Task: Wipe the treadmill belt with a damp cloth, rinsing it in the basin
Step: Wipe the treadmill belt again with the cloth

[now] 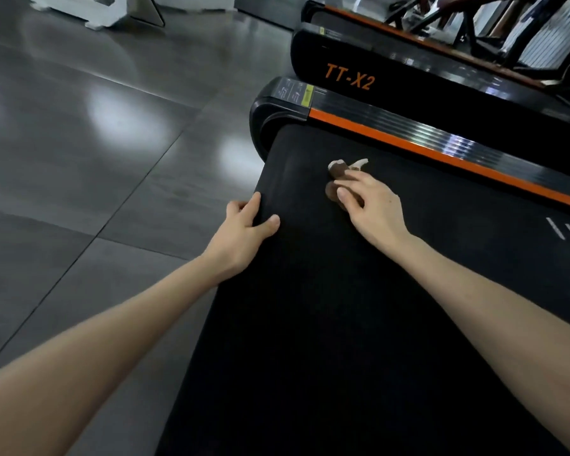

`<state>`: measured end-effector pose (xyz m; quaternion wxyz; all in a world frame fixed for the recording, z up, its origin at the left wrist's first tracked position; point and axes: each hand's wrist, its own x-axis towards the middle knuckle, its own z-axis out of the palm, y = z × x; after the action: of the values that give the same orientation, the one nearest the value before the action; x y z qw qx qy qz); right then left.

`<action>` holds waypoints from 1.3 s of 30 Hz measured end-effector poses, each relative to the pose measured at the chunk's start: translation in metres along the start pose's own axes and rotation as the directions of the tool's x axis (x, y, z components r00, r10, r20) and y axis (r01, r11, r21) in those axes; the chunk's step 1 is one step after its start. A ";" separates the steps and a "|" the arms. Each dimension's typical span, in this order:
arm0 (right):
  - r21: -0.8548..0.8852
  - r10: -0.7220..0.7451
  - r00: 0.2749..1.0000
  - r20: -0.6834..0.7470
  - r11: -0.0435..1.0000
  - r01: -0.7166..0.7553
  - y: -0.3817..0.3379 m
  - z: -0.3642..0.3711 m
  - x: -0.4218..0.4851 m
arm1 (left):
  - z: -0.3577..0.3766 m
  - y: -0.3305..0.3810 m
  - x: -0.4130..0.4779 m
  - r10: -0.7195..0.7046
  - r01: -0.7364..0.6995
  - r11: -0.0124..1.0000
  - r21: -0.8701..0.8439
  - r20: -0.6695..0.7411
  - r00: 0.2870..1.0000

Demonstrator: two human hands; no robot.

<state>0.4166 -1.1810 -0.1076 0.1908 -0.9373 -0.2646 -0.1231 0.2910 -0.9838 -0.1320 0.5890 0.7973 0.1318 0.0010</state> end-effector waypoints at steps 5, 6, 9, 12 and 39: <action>0.160 -0.146 0.988 0.054 0.978 0.136 -0.040 -0.027 -0.098 | -0.001 0.007 -0.001 -0.074 0.071 0.996 0.059 0.042 0.996; 0.198 -0.202 0.977 0.068 0.963 0.185 -0.047 -0.033 -0.117 | -0.004 0.007 -0.001 -0.092 0.089 0.994 0.060 0.056 0.994; 0.296 -0.366 0.907 0.208 0.908 0.298 -0.056 -0.057 -0.171 | -0.012 0.010 -0.009 -0.098 0.089 0.981 0.175 0.045 0.994; 0.323 -0.479 0.818 0.319 0.866 0.382 -0.032 -0.089 -0.220 | -0.009 0.022 -0.026 0.008 -0.024 0.829 0.559 0.031 0.999; 0.114 -0.015 0.999 -0.053 0.993 0.021 0.009 -0.040 -0.109 | 0.046 0.035 -0.062 0.331 -0.400 0.439 0.804 0.269 0.905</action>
<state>0.3258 -1.2538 -0.1109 0.2498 -0.9189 -0.2745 -0.1336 0.2454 -1.0499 -0.1038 0.1182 0.9891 -0.0806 0.0358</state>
